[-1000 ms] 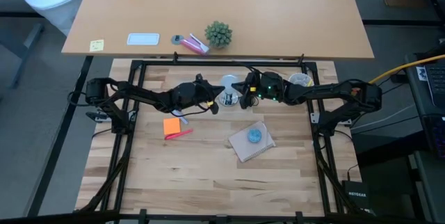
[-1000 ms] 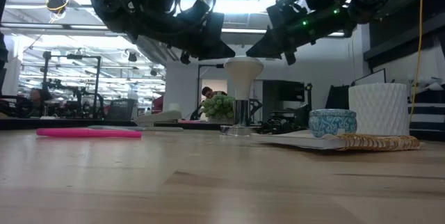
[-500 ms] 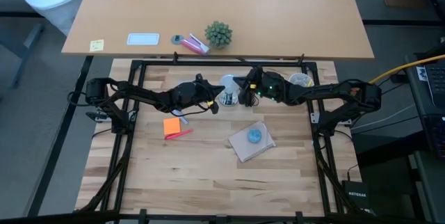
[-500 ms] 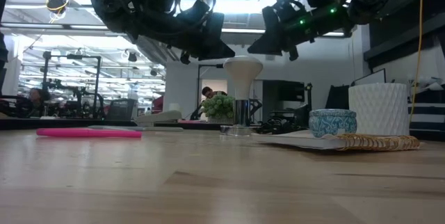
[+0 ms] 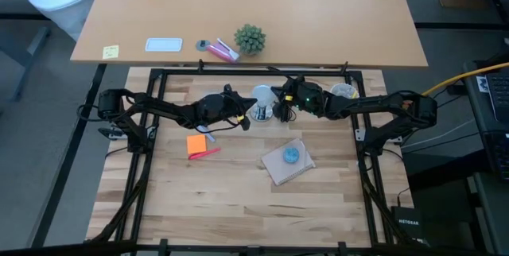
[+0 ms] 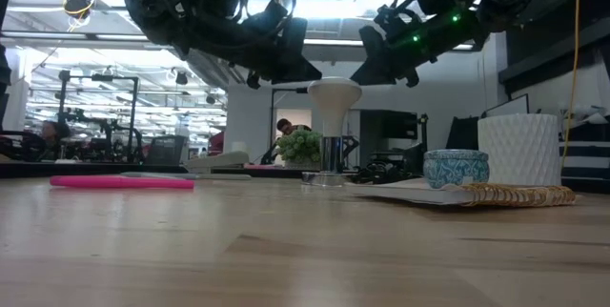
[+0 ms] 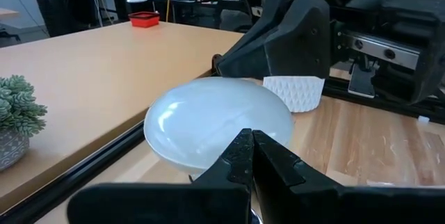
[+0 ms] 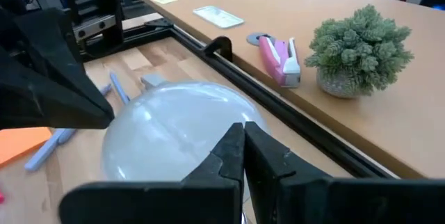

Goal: Screw lightbulb
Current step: Insert the lightbulb into the lamp

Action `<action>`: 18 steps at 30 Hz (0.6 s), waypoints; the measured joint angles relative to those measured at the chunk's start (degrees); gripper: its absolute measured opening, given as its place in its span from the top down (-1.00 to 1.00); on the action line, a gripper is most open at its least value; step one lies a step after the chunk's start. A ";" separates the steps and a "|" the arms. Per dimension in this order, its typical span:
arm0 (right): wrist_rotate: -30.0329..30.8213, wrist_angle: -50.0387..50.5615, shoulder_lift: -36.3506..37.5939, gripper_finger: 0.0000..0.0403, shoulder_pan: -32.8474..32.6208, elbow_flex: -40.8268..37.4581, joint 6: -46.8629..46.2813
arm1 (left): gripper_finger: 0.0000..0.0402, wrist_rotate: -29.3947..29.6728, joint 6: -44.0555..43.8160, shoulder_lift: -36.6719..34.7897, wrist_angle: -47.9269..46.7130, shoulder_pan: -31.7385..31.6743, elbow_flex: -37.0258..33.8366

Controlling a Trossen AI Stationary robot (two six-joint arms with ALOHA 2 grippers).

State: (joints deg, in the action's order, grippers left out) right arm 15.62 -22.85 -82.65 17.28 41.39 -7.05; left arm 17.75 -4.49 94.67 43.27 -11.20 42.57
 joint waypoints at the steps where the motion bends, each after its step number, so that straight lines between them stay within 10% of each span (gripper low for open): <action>1: 0.00 -0.02 0.00 0.94 0.02 0.00 0.00 | 1.00 0.00 0.00 0.00 -0.01 0.00 0.00; 18: -0.15 0.11 0.00 0.94 0.00 -0.02 -0.07 | 1.00 -0.81 0.44 0.09 0.19 2.12 -0.09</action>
State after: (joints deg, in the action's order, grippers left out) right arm 15.46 -22.74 -82.65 17.28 41.36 -7.11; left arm 16.94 -4.05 94.76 43.46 -9.08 42.48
